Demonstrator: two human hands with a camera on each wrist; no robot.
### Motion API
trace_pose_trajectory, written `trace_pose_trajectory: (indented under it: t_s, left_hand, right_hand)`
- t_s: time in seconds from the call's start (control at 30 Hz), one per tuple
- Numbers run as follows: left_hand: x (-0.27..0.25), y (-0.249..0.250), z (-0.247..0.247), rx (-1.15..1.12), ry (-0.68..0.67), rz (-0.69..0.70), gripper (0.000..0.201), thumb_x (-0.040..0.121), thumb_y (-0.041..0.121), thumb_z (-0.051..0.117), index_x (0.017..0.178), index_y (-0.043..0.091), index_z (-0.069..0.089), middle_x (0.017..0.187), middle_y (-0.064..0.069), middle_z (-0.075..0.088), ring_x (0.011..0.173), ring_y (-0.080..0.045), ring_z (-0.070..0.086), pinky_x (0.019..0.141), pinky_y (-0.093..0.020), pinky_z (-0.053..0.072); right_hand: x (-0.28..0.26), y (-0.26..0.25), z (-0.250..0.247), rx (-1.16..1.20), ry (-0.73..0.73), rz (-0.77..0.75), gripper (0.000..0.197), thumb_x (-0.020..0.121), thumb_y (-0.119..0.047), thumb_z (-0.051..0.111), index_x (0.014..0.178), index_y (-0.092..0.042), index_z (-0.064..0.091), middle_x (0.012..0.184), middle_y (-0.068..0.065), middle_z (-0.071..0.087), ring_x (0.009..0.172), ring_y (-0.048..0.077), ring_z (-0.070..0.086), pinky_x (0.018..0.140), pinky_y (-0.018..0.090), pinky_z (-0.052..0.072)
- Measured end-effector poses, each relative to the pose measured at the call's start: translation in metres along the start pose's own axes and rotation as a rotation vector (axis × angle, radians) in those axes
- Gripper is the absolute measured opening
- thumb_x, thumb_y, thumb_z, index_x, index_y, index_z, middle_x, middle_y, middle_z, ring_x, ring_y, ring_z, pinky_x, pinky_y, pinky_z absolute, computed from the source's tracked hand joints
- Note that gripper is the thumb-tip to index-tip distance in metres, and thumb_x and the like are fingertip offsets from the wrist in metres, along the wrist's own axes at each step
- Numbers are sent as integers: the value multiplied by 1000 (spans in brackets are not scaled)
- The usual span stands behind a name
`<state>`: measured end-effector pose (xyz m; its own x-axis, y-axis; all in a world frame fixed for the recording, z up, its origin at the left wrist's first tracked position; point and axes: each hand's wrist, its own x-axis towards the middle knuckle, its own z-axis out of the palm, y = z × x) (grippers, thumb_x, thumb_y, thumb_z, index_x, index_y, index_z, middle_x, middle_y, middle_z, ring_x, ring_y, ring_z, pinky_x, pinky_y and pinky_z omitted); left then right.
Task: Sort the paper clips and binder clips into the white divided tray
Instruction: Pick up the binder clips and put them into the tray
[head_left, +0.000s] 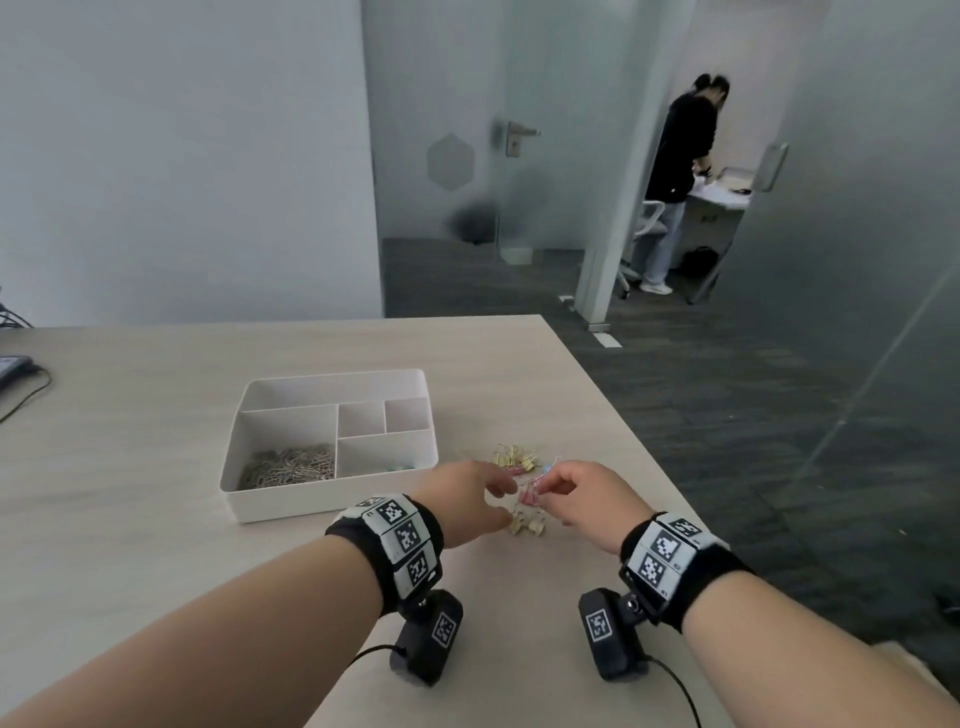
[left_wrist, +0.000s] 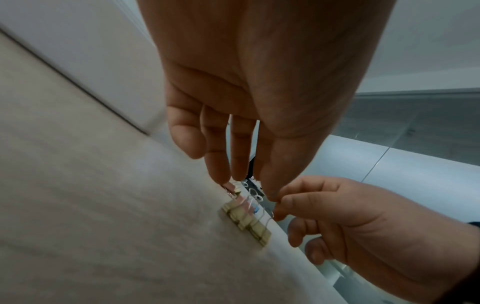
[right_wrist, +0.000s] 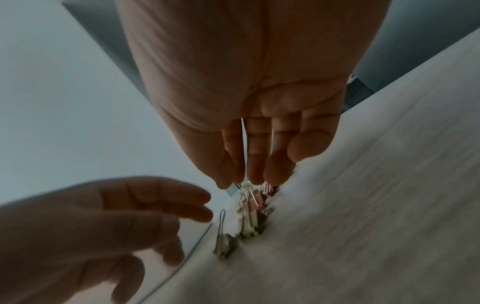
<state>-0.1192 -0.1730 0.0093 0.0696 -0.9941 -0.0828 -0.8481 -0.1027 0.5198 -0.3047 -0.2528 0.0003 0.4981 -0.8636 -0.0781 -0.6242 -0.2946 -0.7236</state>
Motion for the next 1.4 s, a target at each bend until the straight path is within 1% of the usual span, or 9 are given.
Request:
trace_pose_trajectory:
  t_s: [0.13, 0.33, 0.63, 0.77, 0.9, 1.0, 1.13, 1.27, 1.4]
  left_hand:
    - [6, 9, 13, -6, -18, 16, 43, 82, 38, 70, 125, 35, 66, 123, 13, 63, 110, -12, 61, 95, -26, 48]
    - [8, 15, 22, 44, -65, -3, 41, 80, 53, 69, 112, 26, 70, 108, 5, 69, 101, -17, 63, 88, -28, 50]
    - [10, 2, 16, 71, -90, -63, 18, 84, 30, 63, 99, 27, 72, 104, 9, 69, 94, -15, 63, 77, -22, 48]
    - [10, 1, 13, -7, -84, -56, 33, 83, 38, 68, 115, 33, 63, 105, 13, 66, 83, -9, 57, 69, -23, 45]
    - [15, 8, 15, 3, -146, 17, 41, 83, 43, 70, 124, 39, 64, 110, 12, 66, 93, -9, 58, 84, -25, 49]
    - [18, 12, 15, 50, -179, 62, 31, 87, 35, 67, 117, 33, 70, 112, 8, 69, 97, -13, 60, 89, -28, 50]
    - [18, 10, 10, 57, -218, 78, 24, 90, 28, 66, 112, 24, 75, 111, 4, 72, 99, -17, 64, 84, -25, 48]
    - [13, -6, -1, -90, -212, 22, 13, 87, 24, 70, 97, 24, 78, 92, 6, 74, 66, -13, 67, 64, -24, 57]
    - [7, -19, -21, -259, -177, 0, 9, 87, 18, 71, 93, 19, 77, 81, 2, 74, 56, -4, 63, 59, -22, 58]
  right_hand:
    - [2, 5, 10, -91, -87, 3, 22, 84, -13, 64, 95, -29, 76, 95, -8, 74, 87, 9, 68, 80, 24, 53]
    - [0, 3, 13, 281, -144, 37, 25, 87, 5, 50, 95, -13, 65, 88, 13, 77, 67, 23, 61, 49, 25, 38]
    - [34, -4, -5, 33, 147, -45, 12, 90, -22, 59, 88, -28, 69, 84, -9, 70, 75, 9, 64, 67, 26, 50]
    - [63, -15, -8, -184, 74, -59, 12, 90, -28, 57, 94, -29, 68, 104, -8, 64, 85, 11, 64, 80, 32, 55]
    - [90, -28, -1, -371, -69, -50, 23, 91, -28, 61, 113, -28, 67, 125, -1, 51, 96, 16, 61, 88, 31, 51]
    - [100, -36, 8, -439, -149, -59, 32, 93, -25, 62, 124, -26, 64, 120, -1, 48, 78, 10, 62, 78, 26, 51]
    - [107, -38, 20, -402, -207, -49, 30, 91, -4, 58, 115, -18, 70, 110, 4, 67, 74, 17, 74, 77, 34, 62]
    - [112, -43, 17, -523, -190, -65, 29, 89, -6, 59, 103, -24, 76, 115, 0, 71, 101, 19, 67, 85, 24, 49]
    - [113, -41, 14, -478, -167, -43, 26, 86, -7, 61, 80, -28, 75, 98, -5, 76, 95, 16, 69, 85, 26, 53]
